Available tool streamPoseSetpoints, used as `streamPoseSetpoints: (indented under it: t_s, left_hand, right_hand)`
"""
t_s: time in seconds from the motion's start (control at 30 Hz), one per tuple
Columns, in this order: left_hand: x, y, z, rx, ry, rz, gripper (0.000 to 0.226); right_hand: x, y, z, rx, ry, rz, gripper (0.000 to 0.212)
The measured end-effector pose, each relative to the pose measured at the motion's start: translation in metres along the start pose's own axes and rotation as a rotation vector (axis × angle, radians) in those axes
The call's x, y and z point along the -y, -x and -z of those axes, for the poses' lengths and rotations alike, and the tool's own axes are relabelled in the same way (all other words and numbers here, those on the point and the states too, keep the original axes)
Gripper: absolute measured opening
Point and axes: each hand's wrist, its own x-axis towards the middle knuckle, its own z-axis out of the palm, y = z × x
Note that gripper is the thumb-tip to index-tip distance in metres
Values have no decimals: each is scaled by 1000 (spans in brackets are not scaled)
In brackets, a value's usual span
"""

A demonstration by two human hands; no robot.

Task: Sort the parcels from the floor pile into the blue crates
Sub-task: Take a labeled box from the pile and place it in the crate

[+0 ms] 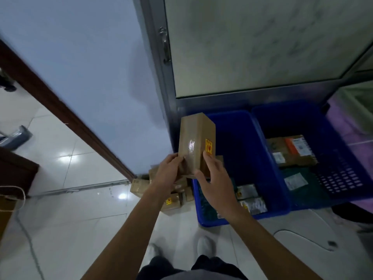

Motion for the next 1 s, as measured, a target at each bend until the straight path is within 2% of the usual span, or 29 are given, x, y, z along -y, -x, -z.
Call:
streamPoseSetpoints:
  t_s: [0.2,0.33,0.5,0.67,0.83,1.0]
  left_hand:
    - [-9,6,-34,22,51,-102,27]
    - [-10,14,-52,67,0,-274,28]
    - [-17,18,-64,179,-52,-437,36]
    - [-29,12,-61,265,-97,-574,37]
    - [-45,7,-55,394,0,-538,39]
    - [-53,10,-40,557,103,-405,39]
  right_hand:
    - [-4,6,25,-144,-32,-60,60]
    - [2,4,35,-297,-83,-153,56]
    - [17,-1,54,-454,-197,-244,64]
    - [41,-7,71,-564,-265,-188,76]
    - [53,-3,69,-636,-217,-184,78]
    - [62,-4,64,-679,-249,-186,76]
